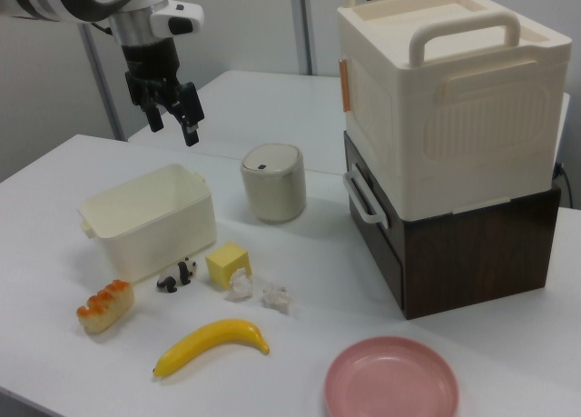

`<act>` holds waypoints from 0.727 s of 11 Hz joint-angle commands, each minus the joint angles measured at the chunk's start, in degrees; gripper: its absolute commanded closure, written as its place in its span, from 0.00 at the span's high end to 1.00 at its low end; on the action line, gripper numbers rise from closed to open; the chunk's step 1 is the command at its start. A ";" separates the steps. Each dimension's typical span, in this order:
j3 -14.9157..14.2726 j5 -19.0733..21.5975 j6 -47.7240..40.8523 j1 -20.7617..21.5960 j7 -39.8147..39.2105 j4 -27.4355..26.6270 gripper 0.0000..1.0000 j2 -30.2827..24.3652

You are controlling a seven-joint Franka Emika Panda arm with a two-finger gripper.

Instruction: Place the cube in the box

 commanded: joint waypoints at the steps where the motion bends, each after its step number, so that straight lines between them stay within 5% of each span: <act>1: -0.63 1.91 -1.00 -0.03 -1.74 -0.55 1.00 -1.20; 8: -0.54 2.17 -0.65 -0.03 -3.05 -2.04 1.00 -2.17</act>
